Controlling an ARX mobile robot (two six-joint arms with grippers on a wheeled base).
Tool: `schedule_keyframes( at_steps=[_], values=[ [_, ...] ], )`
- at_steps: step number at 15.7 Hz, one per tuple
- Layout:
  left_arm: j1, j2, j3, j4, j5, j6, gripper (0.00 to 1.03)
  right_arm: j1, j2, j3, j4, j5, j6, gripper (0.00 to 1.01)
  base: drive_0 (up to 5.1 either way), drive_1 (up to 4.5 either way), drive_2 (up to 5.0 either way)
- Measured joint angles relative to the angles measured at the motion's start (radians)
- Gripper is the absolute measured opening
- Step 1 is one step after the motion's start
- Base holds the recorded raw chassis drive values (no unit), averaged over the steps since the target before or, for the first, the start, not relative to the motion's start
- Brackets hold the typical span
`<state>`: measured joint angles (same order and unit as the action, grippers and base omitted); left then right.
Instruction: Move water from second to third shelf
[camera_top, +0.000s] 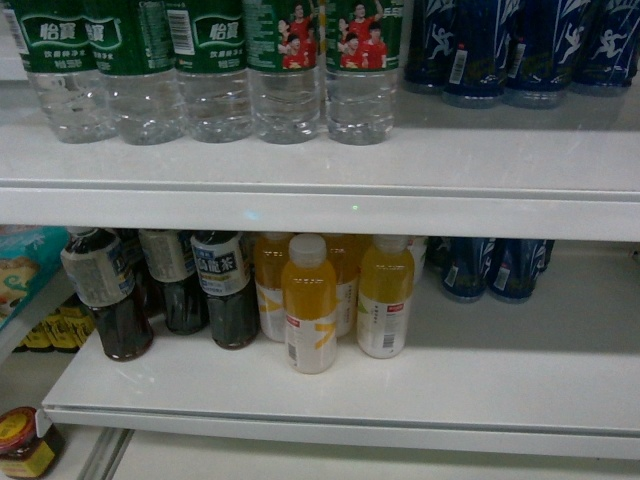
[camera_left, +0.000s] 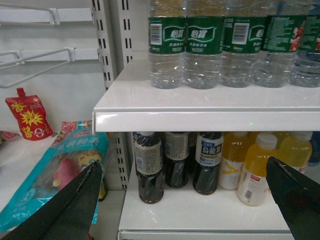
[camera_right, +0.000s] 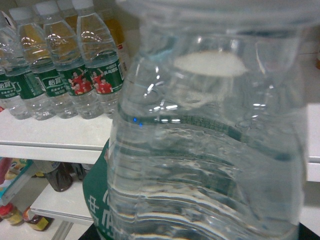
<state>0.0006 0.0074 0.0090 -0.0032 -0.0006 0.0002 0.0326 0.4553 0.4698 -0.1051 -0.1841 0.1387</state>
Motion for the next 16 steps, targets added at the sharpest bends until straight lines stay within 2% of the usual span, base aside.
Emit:
schedule_keyframes(
  at_steps=[16],
  values=[
    [0.0, 0.0, 0.0, 0.0, 0.0, 0.0, 0.98, 0.0, 0.001, 0.0, -0.001, 0.001, 0.0, 0.41, -3.2, 1.56, 1.6]
  ],
)
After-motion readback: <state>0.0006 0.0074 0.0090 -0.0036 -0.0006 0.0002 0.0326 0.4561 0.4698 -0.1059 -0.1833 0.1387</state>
